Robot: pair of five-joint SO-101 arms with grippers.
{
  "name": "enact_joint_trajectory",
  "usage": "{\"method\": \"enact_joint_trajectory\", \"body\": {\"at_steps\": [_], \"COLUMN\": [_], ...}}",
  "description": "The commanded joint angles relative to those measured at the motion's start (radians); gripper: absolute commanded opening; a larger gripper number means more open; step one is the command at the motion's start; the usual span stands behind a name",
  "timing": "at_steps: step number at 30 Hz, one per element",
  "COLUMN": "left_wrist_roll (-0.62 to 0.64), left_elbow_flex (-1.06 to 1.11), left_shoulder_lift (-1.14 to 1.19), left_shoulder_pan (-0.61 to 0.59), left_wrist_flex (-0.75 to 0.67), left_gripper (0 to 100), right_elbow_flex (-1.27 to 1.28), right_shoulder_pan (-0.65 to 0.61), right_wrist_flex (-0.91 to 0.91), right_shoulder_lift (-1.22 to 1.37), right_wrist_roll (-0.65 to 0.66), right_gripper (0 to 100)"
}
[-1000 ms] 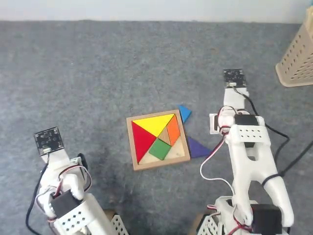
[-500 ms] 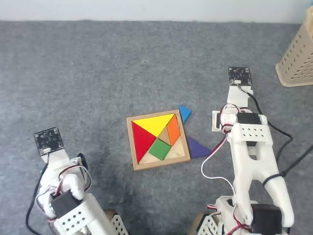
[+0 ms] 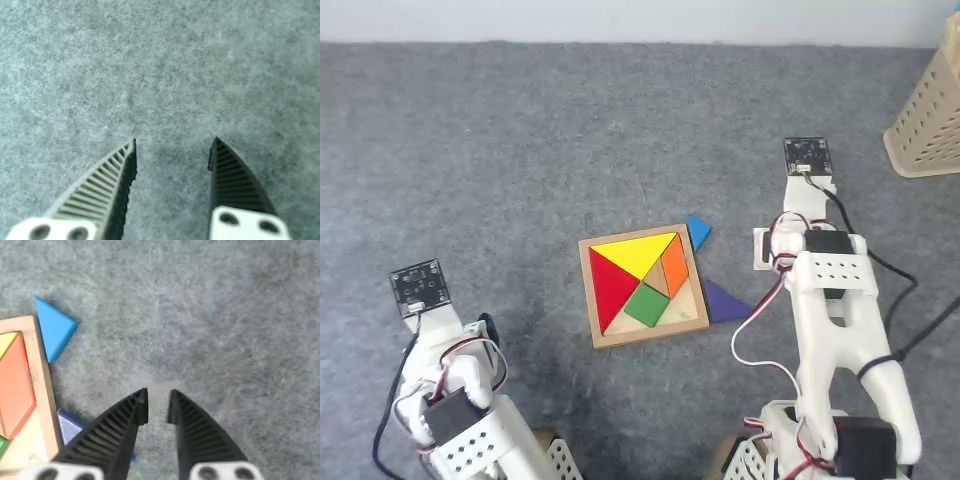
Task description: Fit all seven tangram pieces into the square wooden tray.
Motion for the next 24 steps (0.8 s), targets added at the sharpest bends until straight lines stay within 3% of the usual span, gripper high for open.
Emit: {"method": "enact_joint_trajectory", "body": {"at_steps": [1, 3, 6, 13, 24], "left_wrist_roll": [0.009, 0.009, 0.009, 0.009, 0.009], "left_elbow_flex": [-0.019, -0.019, -0.019, -0.019, -0.019], "left_shoulder_lift": [-0.011, -0.011, -0.011, -0.011, -0.011], "left_shoulder_pan": [0.002, 0.002, 0.002, 0.002, 0.002], "left_wrist_flex": [0.003, 0.003, 0.003, 0.003, 0.003], "left_gripper": [23, 23, 23, 23, 23], "right_elbow_flex": [-0.06, -0.06, -0.06, -0.046, 0.084], "right_shoulder_pan": [-0.015, -0.022, -0.077, -0.239, -0.255], "right_wrist_flex": [0.005, 0.004, 0.044, 0.154, 0.081], "right_shoulder_lift": [-0.028, -0.028, -0.028, -0.018, 0.058], "right_wrist_roll": [0.044, 0.035, 0.068, 0.209, 0.244], "right_gripper": [0.1, 6.9, 0.2, 0.6, 0.6]}}
